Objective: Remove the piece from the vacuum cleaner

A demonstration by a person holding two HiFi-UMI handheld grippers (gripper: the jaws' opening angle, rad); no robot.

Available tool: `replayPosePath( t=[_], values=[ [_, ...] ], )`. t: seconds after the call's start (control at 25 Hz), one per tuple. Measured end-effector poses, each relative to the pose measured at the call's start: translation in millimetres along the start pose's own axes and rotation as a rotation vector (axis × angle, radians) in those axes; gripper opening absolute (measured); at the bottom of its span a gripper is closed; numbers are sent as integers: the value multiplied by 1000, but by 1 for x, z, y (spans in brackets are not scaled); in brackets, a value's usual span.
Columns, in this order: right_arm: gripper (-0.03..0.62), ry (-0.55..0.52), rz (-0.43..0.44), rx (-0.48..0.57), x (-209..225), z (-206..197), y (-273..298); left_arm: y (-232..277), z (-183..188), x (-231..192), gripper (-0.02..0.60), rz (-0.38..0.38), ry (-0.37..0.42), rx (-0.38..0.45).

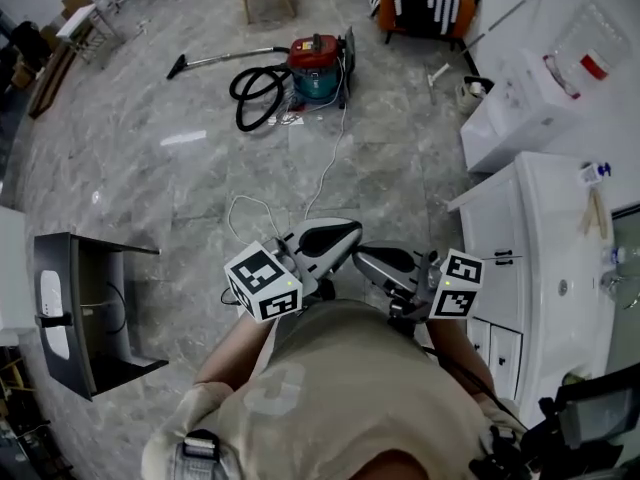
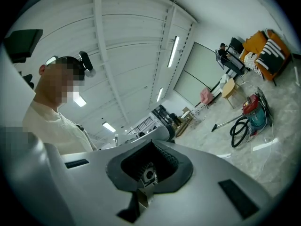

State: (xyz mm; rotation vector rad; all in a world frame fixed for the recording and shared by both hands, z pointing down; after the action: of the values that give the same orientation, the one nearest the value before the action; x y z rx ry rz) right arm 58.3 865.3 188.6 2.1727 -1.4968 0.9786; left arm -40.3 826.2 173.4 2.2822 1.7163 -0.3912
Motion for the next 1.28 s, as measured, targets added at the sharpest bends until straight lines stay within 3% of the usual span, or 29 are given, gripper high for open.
replayPosePath(
  t=[0.52,0.96,1.28],
  values=[
    [2,31,-23,-27,74,60,144,-58,56,-149,3,2,2,17],
    [2,27,17,-96,91,75,205,-97,67,-192,3,86,-29,67],
    [2,44,-16,-84,129,95,202,-90,70,-224,3,233,-32,33]
  ],
)
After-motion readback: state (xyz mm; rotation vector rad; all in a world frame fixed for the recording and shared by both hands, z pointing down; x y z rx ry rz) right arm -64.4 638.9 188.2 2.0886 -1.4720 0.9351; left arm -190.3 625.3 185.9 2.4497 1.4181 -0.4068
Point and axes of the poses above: the fingertips, and each gripper's own axes: y forward along the fingers, x to its right, z out of its top, the point moved 6 cm from there along -y, backward along the fingers, and after that the axes turned 5 degrees about -z, right-handed, at the moved point
